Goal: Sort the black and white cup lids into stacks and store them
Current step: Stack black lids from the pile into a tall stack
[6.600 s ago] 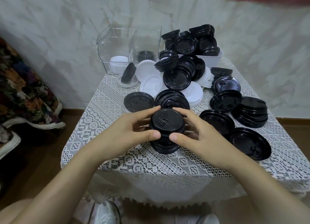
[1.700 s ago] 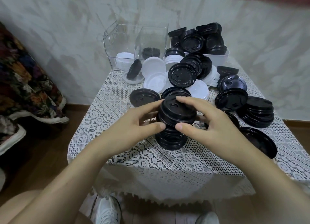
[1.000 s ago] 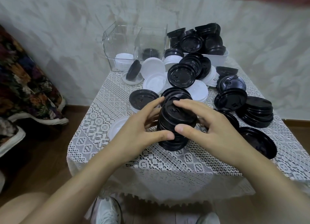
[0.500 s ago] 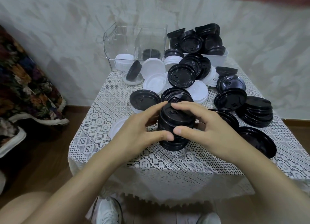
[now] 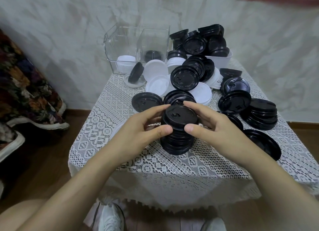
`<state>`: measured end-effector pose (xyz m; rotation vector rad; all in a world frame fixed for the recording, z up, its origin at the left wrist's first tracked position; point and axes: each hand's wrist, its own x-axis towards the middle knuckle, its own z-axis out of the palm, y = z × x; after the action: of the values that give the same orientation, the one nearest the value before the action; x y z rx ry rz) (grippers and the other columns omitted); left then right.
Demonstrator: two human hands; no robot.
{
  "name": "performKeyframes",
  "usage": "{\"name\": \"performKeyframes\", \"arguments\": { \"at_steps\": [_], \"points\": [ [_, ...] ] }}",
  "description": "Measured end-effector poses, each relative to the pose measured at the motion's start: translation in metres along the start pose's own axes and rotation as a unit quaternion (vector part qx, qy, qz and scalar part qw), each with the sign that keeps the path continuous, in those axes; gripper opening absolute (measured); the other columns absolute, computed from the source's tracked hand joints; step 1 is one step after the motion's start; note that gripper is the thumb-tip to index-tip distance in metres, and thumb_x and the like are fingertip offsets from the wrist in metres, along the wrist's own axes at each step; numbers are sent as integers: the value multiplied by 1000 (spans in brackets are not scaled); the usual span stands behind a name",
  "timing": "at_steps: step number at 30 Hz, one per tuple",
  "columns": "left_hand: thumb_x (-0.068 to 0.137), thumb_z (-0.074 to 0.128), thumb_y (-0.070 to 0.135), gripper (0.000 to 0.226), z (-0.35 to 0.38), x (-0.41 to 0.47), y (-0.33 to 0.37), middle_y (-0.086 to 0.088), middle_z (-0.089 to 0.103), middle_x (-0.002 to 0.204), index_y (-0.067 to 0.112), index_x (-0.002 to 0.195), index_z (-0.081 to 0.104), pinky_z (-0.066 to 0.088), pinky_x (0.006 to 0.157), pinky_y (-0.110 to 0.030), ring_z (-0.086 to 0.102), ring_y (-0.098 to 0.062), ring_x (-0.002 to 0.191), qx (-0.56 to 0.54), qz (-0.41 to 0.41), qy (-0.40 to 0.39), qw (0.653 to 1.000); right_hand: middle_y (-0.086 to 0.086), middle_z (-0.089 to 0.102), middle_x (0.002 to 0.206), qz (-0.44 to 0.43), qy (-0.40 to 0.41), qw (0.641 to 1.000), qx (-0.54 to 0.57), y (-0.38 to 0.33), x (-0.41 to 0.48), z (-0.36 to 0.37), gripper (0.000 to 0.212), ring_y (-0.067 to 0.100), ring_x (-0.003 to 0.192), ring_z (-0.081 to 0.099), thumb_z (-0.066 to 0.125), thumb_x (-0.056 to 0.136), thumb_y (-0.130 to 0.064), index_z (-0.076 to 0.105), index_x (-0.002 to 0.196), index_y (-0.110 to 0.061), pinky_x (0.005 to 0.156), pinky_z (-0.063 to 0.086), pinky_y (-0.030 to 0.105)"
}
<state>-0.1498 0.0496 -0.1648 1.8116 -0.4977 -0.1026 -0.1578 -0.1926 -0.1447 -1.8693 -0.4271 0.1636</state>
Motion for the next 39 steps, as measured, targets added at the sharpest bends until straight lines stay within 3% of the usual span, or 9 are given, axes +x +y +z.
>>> {"name": "performKeyframes", "arguments": {
  "at_steps": [8,15,20,24,26,28,32,36,39],
  "points": [
    [92,75,29,56,-3,-3,-2,13,65,139,29,144,54,46,114,-47,55,-7,136,40,-13,-15,999,-27,68,129,9,-5,1000,2,4,1,0,73,-9,126,57,78,75,-33,54,143,-34,97,47,10],
    [89,69,50,66,-1,-5,5,21,64,138,39,151,48,50,110,-34,57,4,130,80,-19,-5,997,-28,65,133,8,-5,1000,1,7,2,1,74,-7,130,55,77,77,-35,51,147,-30,103,44,11],
    [91,72,36,59,-2,-1,8,18,68,134,37,147,53,50,109,-40,61,-2,128,55,-21,-17,998,-28,64,134,9,-1,1000,0,9,-1,1,79,-7,131,55,78,76,-39,50,149,-32,107,46,18],
    [91,72,28,53,-1,0,10,18,69,132,36,141,56,50,107,-29,61,-3,128,31,-16,-27,999,-21,66,135,9,9,999,-32,9,-2,1,73,-4,130,56,78,77,-41,53,145,-33,110,42,25],
    [90,70,27,50,0,0,13,20,70,130,38,137,57,49,103,-21,62,-1,126,23,-15,-29,999,-21,67,133,6,0,999,-34,8,-2,2,68,-4,129,57,77,78,-40,55,142,-33,109,42,19],
    [91,69,28,49,1,0,14,20,69,130,41,136,57,48,105,-21,62,-2,126,21,-15,-34,999,-23,68,131,6,-11,999,-31,7,-1,1,60,-4,128,58,76,79,-38,57,136,-38,107,42,17],
    [91,69,31,49,0,0,16,21,69,131,44,136,56,48,108,-25,61,-1,127,18,-19,-33,999,-23,66,134,17,-15,999,-24,10,-3,0,67,-3,131,56,78,82,-41,51,143,-39,112,42,28],
    [87,71,32,48,-5,1,25,25,70,126,46,131,58,50,101,-17,62,3,123,6,-24,-41,999,-19,64,138,14,-4,1000,-27,13,-5,6,76,3,130,58,87,81,-34,47,145,-45,110,47,34],
    [85,70,39,46,-14,3,29,23,72,123,41,130,63,54,100,-21,66,2,118,10,-27,10,1000,-18,65,135,7,21,999,-36,12,-3,9,78,5,129,59,89,76,-34,50,143,-45,108,49,36]
  ]
}}
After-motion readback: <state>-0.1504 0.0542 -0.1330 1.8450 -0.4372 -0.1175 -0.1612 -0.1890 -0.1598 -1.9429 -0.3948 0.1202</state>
